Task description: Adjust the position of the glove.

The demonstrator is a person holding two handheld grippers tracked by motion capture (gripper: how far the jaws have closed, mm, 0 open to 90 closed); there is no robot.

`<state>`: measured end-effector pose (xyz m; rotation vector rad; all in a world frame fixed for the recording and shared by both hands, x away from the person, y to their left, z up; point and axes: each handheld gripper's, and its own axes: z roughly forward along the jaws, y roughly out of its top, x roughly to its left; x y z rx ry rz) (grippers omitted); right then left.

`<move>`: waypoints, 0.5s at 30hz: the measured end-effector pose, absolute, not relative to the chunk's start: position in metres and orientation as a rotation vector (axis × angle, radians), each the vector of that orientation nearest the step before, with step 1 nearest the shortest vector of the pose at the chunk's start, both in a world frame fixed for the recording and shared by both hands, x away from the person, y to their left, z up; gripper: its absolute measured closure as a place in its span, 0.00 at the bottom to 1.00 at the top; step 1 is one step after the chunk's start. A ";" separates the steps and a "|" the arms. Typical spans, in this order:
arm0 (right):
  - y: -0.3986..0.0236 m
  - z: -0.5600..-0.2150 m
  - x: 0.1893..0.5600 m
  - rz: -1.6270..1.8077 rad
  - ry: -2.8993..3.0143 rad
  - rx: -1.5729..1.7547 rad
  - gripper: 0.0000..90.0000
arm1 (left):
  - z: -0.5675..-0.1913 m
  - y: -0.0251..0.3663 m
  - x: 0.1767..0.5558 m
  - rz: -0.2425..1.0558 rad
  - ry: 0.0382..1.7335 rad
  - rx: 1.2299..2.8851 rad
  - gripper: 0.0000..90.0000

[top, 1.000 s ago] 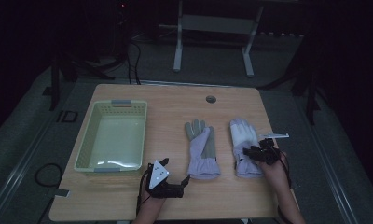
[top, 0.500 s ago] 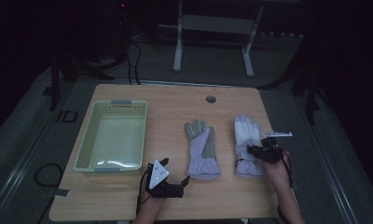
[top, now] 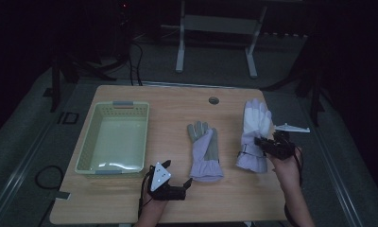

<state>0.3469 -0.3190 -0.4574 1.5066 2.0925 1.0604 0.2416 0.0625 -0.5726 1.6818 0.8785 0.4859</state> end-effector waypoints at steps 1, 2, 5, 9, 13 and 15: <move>-0.316 -0.452 0.345 1.069 2.089 1.493 0.88 | -0.573 0.062 0.242 0.486 0.878 1.681 0.00; -0.314 -0.449 0.345 1.074 2.097 1.478 0.88 | -0.573 0.062 0.242 0.486 0.879 1.682 0.00; -0.304 -0.435 0.341 1.087 2.119 1.442 0.88 | -0.573 0.062 0.242 0.486 0.879 1.681 0.00; -0.291 -0.423 0.337 1.136 2.113 1.437 0.88 | -0.573 0.062 0.242 0.486 0.882 1.679 0.00; -0.266 -0.417 0.333 1.148 2.144 1.433 0.88 | -0.573 0.062 0.242 0.490 0.881 1.680 0.00; -0.253 -0.417 0.332 1.156 2.164 1.427 0.88 | -0.573 0.062 0.241 0.493 0.880 1.680 0.00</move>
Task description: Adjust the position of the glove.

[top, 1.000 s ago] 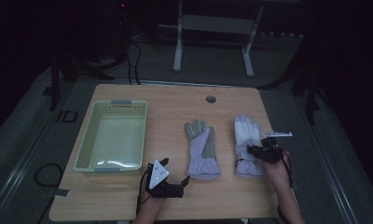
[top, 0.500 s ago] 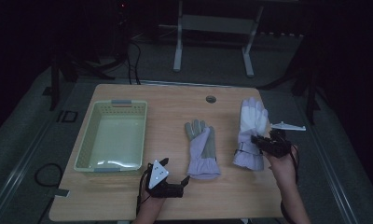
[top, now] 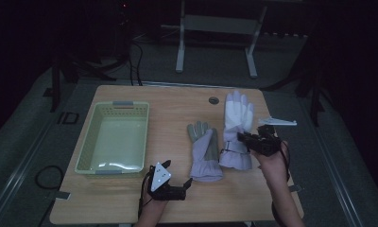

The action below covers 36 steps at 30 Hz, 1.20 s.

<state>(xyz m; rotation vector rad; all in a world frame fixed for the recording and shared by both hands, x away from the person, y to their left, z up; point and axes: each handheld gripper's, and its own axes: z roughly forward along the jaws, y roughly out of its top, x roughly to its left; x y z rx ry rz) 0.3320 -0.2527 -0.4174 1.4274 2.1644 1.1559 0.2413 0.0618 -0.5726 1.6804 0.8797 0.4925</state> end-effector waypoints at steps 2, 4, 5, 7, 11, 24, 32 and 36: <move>-0.240 -0.419 0.331 1.173 2.178 1.432 0.88 | -0.573 0.062 0.241 0.492 0.879 1.679 0.00; -0.228 -0.423 0.330 1.155 2.199 1.420 0.88 | -0.573 0.062 0.241 0.493 0.876 1.681 0.00; -0.228 -0.423 0.330 1.155 2.199 1.420 0.88 | -0.573 0.062 0.241 0.493 0.876 1.681 0.00; -0.214 -0.432 0.330 1.163 2.234 1.438 0.88 | -0.573 0.061 0.241 0.497 0.872 1.682 0.00; -0.196 -0.442 0.332 1.156 2.254 1.454 0.88 | -0.573 0.061 0.241 0.502 0.868 1.685 0.00; -0.165 -0.481 0.345 0.962 2.315 1.506 0.87 | -0.573 0.062 0.241 0.487 0.870 1.679 0.00; -0.158 -0.499 0.355 0.883 2.357 1.491 0.86 | -0.573 0.062 0.241 0.487 0.874 1.681 0.00; -0.154 -0.501 0.360 0.855 2.399 1.443 0.85 | -0.573 0.061 0.241 0.485 0.873 1.680 0.00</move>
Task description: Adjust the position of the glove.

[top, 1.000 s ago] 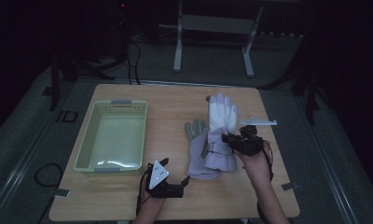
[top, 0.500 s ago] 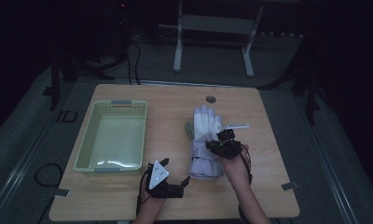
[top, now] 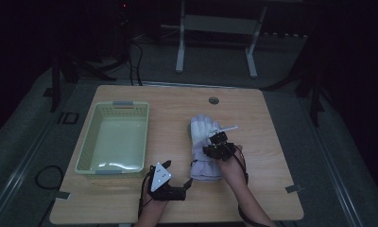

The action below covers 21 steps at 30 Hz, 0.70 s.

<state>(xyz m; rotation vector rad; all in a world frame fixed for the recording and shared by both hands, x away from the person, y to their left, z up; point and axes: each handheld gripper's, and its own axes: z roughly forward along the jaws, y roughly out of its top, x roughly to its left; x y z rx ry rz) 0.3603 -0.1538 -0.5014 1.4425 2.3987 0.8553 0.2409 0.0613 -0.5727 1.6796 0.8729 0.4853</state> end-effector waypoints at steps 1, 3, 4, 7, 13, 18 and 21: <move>-0.153 -0.502 0.361 0.847 2.406 1.434 0.84 | -0.573 0.061 0.241 0.486 0.873 1.681 0.00; -0.152 -0.503 0.362 0.833 2.418 1.404 0.84 | -0.573 0.061 0.241 0.486 0.873 1.681 0.00; -0.151 -0.504 0.363 0.831 2.420 1.394 0.82 | -0.573 0.061 0.241 0.486 0.874 1.681 0.00; -0.153 -0.503 0.363 0.846 2.422 1.378 0.76 | -0.573 0.061 0.241 0.485 0.874 1.679 0.00; -0.169 -0.499 0.357 1.032 2.376 1.246 0.35 | -0.572 0.061 0.241 0.500 0.886 1.684 0.00; -0.179 -0.497 0.353 1.161 2.448 1.165 0.16 | -0.572 0.060 0.241 0.511 0.903 1.683 0.00; -0.186 -0.495 0.351 1.224 2.453 1.078 0.16 | -0.572 0.059 0.241 0.516 0.907 1.685 0.00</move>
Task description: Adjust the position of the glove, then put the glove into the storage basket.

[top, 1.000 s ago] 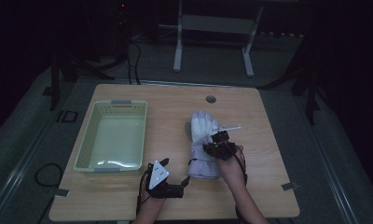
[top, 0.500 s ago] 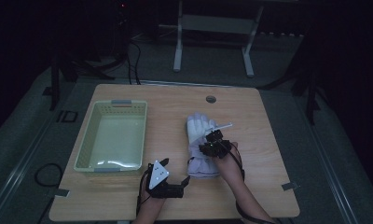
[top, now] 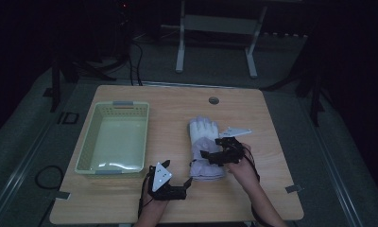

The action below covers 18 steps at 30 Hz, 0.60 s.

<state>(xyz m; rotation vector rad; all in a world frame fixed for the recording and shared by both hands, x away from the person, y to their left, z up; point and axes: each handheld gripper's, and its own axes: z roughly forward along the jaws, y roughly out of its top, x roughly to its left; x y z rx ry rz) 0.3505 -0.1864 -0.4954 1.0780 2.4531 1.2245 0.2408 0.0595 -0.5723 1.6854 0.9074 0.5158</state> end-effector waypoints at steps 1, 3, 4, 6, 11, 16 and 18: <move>-0.190 -0.495 0.350 1.253 2.458 1.067 0.16 | -0.572 0.060 0.241 0.503 0.905 1.684 0.00; -0.198 -0.493 0.349 1.288 2.445 1.009 0.17 | -0.573 0.060 0.242 0.470 0.896 1.685 0.00; -0.202 -0.493 0.349 1.296 2.431 0.985 0.16 | -0.573 0.061 0.242 0.450 0.894 1.687 0.00; -0.209 -0.491 0.347 1.286 2.387 0.943 0.16 | -0.573 0.061 0.244 0.434 0.888 1.698 0.00; -0.220 -0.492 0.342 1.242 2.388 0.910 0.16 | -0.571 0.057 0.250 0.391 0.798 1.746 0.00; -0.233 -0.494 0.340 1.282 2.341 0.925 0.15 | -0.559 0.054 0.251 0.411 0.783 1.748 0.00; -0.237 -0.495 0.341 1.267 2.343 0.939 0.14 | -0.556 0.053 0.253 0.391 0.802 1.758 0.00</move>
